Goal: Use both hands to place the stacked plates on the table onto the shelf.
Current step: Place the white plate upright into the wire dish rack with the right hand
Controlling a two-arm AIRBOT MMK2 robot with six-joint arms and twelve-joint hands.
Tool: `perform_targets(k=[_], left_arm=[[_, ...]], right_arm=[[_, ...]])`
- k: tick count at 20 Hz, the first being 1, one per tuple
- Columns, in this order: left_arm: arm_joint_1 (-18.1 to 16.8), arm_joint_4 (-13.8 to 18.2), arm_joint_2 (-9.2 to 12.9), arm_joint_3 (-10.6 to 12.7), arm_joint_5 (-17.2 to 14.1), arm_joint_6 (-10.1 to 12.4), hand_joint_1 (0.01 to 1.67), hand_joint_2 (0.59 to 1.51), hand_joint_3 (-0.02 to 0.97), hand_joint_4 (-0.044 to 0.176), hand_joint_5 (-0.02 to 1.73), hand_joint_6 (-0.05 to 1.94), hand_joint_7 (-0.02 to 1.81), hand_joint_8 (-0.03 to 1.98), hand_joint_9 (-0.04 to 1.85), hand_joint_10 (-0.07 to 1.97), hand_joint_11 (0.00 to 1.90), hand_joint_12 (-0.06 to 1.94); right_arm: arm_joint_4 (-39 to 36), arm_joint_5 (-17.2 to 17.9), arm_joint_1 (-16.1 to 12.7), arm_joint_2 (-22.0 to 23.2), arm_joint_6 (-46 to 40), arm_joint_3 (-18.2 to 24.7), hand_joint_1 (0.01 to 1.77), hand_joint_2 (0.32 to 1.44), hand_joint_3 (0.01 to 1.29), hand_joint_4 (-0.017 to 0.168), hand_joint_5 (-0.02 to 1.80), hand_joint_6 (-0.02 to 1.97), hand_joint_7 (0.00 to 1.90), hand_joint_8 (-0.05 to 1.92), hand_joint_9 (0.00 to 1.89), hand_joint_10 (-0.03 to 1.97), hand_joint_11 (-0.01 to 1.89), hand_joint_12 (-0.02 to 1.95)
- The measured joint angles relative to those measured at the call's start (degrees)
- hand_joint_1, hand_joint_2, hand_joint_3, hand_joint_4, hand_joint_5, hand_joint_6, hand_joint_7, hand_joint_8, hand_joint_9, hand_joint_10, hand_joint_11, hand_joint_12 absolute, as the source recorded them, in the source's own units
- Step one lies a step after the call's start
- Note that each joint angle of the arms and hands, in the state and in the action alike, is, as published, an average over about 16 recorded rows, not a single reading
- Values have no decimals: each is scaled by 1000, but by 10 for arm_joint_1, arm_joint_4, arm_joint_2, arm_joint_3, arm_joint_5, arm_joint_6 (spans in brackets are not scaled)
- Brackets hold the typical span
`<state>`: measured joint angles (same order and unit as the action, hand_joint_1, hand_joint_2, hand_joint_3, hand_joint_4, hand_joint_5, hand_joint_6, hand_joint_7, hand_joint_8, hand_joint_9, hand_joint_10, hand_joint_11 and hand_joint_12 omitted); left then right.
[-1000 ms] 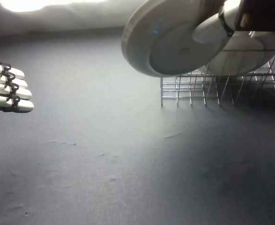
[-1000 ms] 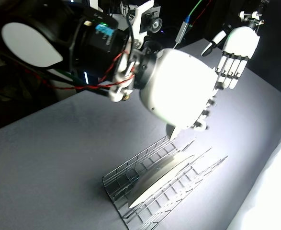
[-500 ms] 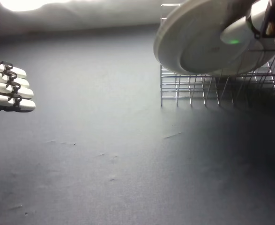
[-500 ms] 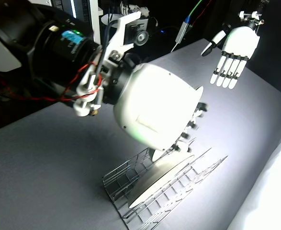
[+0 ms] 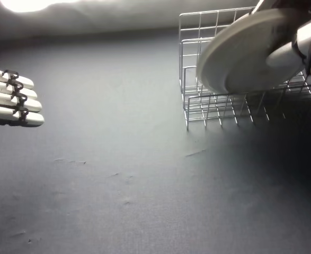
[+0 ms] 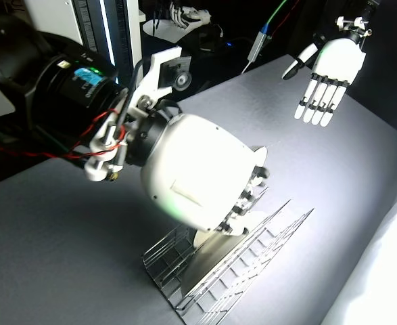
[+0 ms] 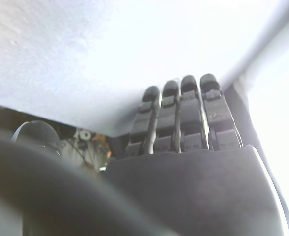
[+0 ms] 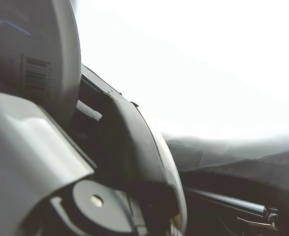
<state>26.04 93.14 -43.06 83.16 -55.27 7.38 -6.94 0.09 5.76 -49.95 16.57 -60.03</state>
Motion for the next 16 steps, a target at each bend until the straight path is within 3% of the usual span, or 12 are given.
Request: perform_targets(k=[4,8,11,16], left_arm=[[-5,2,-1,-3,0,4,16,1126,3,4,21,7,14,10,19,5,14,11],[-9,5,-1,-6,1,7,15,1126,2,4,21,7,14,10,19,5,15,11],[-11,8,-1,-8,1,9,15,1126,2,4,21,7,15,10,19,5,14,12],[-13,9,-1,-10,0,11,14,1126,2,4,21,8,17,10,19,5,14,12]], right_arm=[[-32,15,19,6,0,5,1330,1005,16,16,985,826,1072,693,1103,294,687,1072],[-66,30,32,10,1,11,1316,1008,16,14,966,841,1058,710,1092,252,662,1077],[-91,41,39,12,1,15,1297,1017,16,11,937,808,1041,581,1076,155,634,1061],[-136,60,49,14,1,20,1265,1028,16,3,892,563,1007,370,1015,80,584,1034]])
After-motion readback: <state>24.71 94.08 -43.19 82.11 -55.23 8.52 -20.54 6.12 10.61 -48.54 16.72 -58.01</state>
